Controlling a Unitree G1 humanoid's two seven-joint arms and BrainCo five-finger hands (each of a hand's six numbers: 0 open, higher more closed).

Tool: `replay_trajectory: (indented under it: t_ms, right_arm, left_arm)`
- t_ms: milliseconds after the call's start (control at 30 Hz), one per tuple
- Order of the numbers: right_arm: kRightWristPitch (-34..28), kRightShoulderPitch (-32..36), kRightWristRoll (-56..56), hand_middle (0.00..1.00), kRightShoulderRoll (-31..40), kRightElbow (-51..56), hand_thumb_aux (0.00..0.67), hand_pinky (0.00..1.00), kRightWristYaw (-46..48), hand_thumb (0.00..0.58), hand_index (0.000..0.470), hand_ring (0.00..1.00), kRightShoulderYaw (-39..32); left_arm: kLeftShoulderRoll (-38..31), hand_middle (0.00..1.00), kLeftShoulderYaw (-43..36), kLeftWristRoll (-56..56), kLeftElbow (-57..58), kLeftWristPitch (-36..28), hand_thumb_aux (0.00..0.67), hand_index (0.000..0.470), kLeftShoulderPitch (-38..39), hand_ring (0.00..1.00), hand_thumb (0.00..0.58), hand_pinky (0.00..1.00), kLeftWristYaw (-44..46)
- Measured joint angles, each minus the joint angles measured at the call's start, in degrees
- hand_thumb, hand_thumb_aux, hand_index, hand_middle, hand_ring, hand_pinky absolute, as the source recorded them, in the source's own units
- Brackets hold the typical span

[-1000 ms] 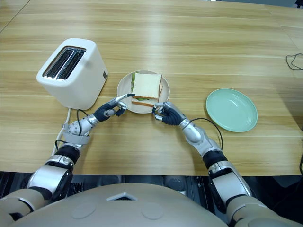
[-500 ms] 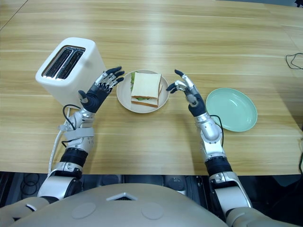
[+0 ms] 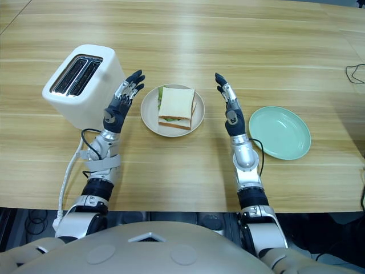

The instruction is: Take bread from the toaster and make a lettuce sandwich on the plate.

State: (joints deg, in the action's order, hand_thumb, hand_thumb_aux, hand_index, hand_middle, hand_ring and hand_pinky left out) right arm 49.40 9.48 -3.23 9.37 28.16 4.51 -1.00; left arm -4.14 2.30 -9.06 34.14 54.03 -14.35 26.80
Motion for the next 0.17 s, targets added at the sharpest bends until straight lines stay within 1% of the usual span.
replay_trajectory:
  t_ms: [167]
  right_arm:
    - [1.68, 1.40, -3.07, 0.00, -0.47, 3.78, 0.000, 0.00, -2.78, 0.000, 0.000, 0.00, 0.38]
  left_arm:
    - [0.00, 0.00, 0.36, 4.17, 5.41, 3.39, 0.000, 0.000, -2.41, 0.00, 0.000, 0.00, -4.09]
